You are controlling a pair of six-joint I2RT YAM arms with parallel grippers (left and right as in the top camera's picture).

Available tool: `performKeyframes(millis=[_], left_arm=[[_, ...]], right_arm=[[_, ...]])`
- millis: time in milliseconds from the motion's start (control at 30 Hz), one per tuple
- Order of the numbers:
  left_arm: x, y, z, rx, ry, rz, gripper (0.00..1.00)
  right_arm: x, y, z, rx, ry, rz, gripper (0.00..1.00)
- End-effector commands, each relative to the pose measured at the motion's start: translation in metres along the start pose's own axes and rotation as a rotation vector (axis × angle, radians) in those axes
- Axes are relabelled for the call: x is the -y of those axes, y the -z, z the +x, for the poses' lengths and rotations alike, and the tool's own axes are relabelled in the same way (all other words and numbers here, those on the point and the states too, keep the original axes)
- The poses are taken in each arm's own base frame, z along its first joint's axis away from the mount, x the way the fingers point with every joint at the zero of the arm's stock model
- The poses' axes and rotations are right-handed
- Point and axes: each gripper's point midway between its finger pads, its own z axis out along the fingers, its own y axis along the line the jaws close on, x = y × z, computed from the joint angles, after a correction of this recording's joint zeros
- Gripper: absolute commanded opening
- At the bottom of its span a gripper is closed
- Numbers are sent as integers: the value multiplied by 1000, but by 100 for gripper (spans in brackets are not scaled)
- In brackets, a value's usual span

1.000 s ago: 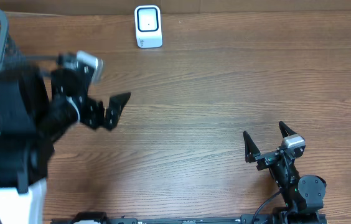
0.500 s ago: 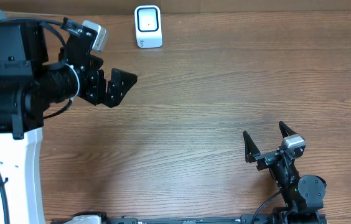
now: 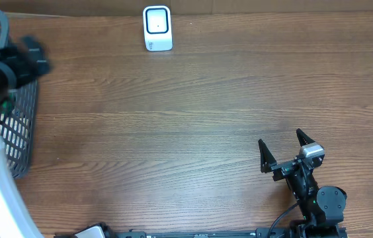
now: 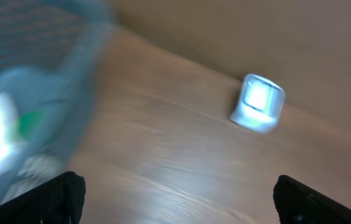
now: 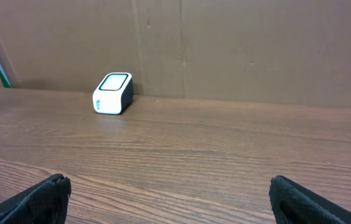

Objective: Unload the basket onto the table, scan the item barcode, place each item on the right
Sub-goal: 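Raise the left gripper and swing it over the grey basket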

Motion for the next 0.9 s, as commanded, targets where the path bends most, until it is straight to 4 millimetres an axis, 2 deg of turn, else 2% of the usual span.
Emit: performKeyframes(millis=[0,167,267,367,533,700,867], left_arm=[[-63,8,-17,62,206,-169,93],[-136,5,-18,56,333,-332,90],[-175,-6,-2,-11,415,-438,88],[-208,-28,16,-92,501,-519,88],[-242,-60,45,-220,588,-616,88],[-263,-75,72,-315,618,-724,88],[-282,-80,105,-374,659,-825,87]], right_arm=[[-1,0,-1,11,-3,-5,100],[-1,0,-1,11,-3,-5,100],[-1,0,-1,11,-3,-5,100],[-1,0,-1,11,-3,-5,100],[-1,0,-1,11,-3,-5,100],[-1,0,-1,11,-3,-5,100],[-1,0,-1,11,-3,-5,100]])
